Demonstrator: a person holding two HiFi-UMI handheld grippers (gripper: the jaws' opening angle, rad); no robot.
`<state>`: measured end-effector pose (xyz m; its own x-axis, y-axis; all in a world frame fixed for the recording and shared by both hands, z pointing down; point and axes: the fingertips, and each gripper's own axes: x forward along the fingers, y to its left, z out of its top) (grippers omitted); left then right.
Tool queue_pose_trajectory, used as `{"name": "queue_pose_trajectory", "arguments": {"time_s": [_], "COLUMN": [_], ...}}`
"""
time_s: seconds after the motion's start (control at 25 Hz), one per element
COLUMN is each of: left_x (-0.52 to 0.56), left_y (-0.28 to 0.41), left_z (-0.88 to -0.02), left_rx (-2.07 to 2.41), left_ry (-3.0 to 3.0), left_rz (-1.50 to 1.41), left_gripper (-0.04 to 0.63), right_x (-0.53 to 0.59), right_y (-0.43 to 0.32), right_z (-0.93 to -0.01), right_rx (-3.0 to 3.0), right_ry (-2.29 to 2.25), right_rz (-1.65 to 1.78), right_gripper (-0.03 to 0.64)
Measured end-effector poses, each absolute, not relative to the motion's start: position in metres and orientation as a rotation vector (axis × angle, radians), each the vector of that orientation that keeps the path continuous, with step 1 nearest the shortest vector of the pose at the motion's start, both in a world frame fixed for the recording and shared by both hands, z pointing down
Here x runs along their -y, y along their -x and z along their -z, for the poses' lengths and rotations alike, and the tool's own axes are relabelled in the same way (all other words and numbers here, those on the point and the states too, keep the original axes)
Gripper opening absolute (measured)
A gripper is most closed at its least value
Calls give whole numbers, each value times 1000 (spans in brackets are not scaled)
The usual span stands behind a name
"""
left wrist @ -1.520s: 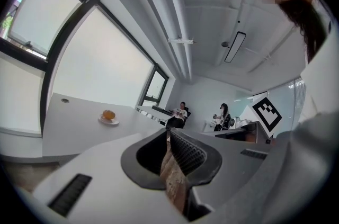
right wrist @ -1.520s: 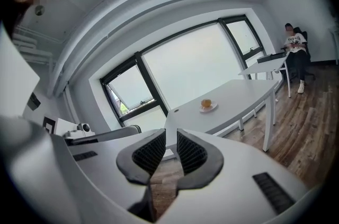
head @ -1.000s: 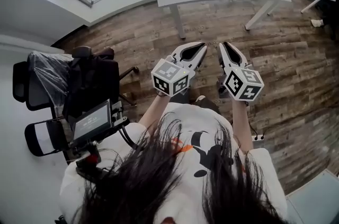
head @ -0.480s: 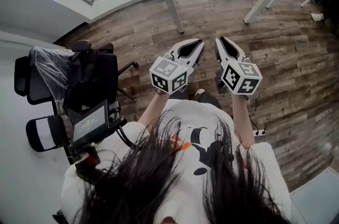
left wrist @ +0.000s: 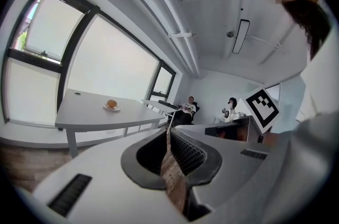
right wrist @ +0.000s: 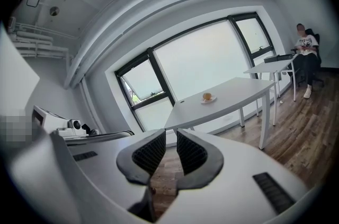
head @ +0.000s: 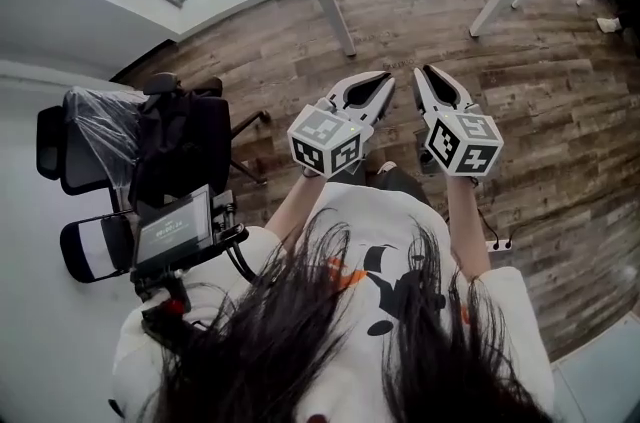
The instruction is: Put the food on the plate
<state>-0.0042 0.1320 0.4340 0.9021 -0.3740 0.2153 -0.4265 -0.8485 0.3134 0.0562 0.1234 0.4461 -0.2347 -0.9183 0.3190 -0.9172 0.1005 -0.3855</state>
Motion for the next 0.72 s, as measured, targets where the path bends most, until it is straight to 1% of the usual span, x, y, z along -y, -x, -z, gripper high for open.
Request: {"name": "queue_pose_trajectory", "arguments": {"time_s": [0.72], "left_x": [-130], "left_y": [1], "left_z": [-430], "left_rx": [537], "left_ry": [-2758], "left_rz": [-201], "left_gripper": [6], "right_x": [-125], "right_y": [-47], "right_z": [-446], "right_rx": [-2313], "right_ry": [1975], "right_rz": [788], "right_gripper": [72]}}
